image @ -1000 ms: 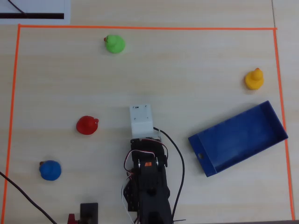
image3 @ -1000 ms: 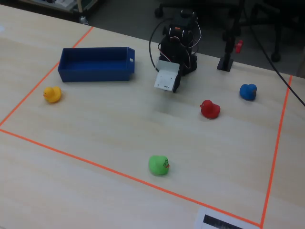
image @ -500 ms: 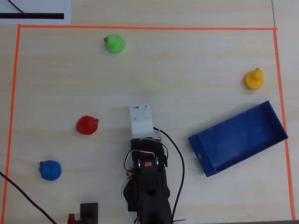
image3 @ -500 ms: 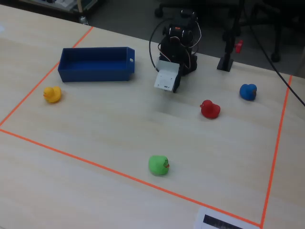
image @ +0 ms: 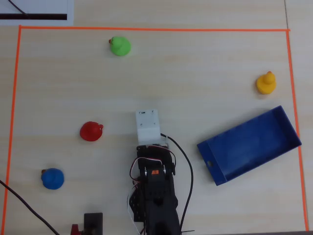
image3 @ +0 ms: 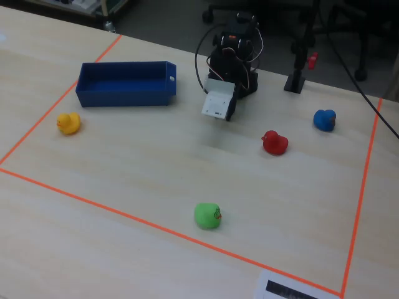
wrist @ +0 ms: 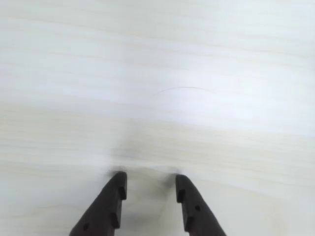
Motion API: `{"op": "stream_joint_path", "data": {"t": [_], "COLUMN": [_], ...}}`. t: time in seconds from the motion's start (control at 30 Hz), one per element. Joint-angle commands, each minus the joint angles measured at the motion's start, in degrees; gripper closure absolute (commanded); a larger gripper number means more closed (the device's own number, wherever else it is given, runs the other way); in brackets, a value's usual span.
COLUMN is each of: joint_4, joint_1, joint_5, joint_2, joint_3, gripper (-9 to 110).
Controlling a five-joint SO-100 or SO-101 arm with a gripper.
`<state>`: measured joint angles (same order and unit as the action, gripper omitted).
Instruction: Grasp red duck and put it into box.
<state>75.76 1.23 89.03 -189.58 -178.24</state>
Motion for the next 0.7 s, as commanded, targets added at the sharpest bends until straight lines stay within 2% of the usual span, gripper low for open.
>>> {"op": "stream_joint_path", "data": {"t": [0.0, 0.07, 0.17, 0.23, 0.33, 0.43, 0.57, 0.67], "joint_4": [1.1, 1.1, 1.1, 1.3, -3.0, -8.7, -10.3, -13.7], "joint_1": [0.3, 0.3, 0.3, 1.3, 2.7, 6.1, 14.1, 19.9], "joint_5": [0.0, 0.0, 0.4, 4.4, 9.4, 9.4, 7.6, 5.4], "joint_2": [-0.2, -0.2, -0.2, -0.2, 4.4, 14.7, 25.6, 32.4], "joint_3": [0.0, 0.0, 0.0, 0.0, 1.2, 7.0, 18.0, 26.2], "gripper": [91, 91, 100, 100, 95, 91, 86, 86]}}
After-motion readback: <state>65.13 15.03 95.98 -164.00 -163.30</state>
